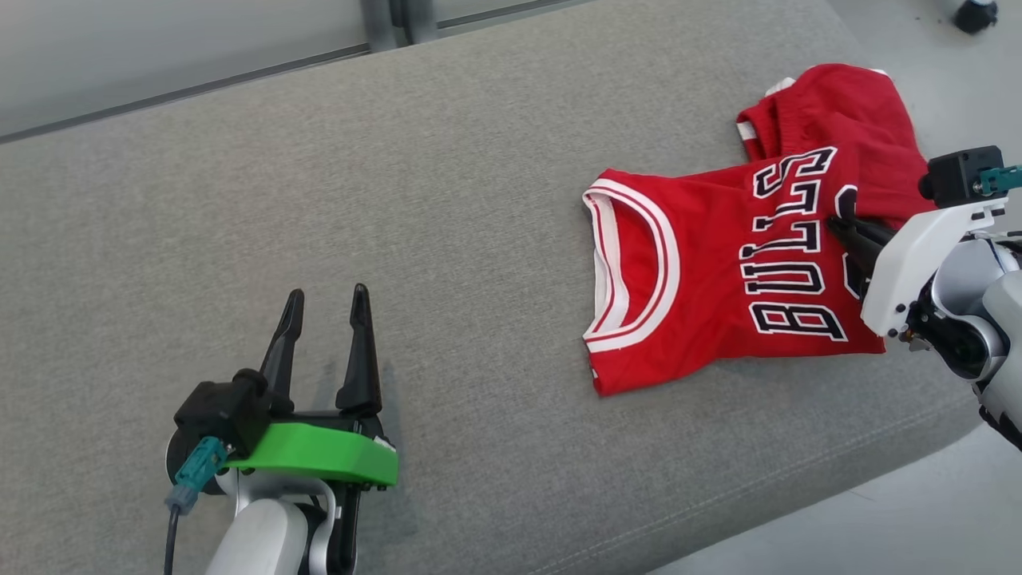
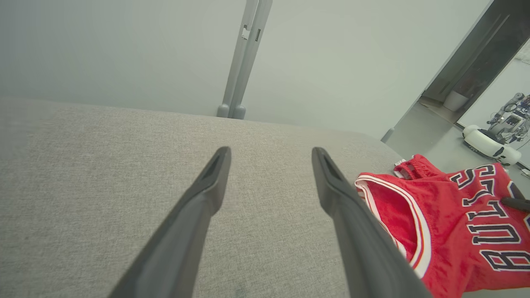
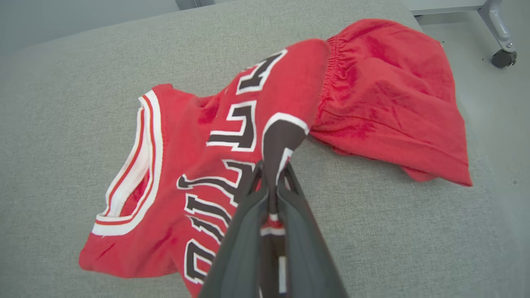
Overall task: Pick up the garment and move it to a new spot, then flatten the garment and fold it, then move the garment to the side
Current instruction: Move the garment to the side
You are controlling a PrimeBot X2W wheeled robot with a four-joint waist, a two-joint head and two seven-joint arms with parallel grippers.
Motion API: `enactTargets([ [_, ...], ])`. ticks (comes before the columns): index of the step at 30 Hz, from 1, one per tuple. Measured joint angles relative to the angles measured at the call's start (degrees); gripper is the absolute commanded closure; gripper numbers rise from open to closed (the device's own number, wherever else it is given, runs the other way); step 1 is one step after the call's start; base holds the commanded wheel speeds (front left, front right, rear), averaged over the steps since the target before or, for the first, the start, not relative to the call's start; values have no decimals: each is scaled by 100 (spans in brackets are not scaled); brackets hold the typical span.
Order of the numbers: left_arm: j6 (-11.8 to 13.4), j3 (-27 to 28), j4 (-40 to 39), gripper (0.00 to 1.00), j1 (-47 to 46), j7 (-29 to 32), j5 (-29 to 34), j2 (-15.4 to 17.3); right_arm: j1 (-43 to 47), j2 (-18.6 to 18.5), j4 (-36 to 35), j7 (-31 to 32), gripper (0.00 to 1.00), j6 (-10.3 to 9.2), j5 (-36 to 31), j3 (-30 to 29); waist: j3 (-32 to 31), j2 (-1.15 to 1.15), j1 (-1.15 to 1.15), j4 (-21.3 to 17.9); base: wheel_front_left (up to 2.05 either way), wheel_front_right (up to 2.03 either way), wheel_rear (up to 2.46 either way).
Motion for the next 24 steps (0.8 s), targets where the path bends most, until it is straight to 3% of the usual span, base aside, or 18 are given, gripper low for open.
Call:
enactTargets([
  [8,-3,-26,73,0,-15,14,-18,-1,-136,103,174,-86,100,0,-163,-80,122,0,0,-266,0,0,0],
  [17,-5,-42,215,0,97,-53,-104,-73,-509,177,492,-63,100,0,-488,-242,-70,0,0,43,0,0,0],
  [24,-12,-52,250,0,197,-91,-121,-121,-812,26,804,19,100,0,-726,-460,-232,0,0,375,0,0,0],
])
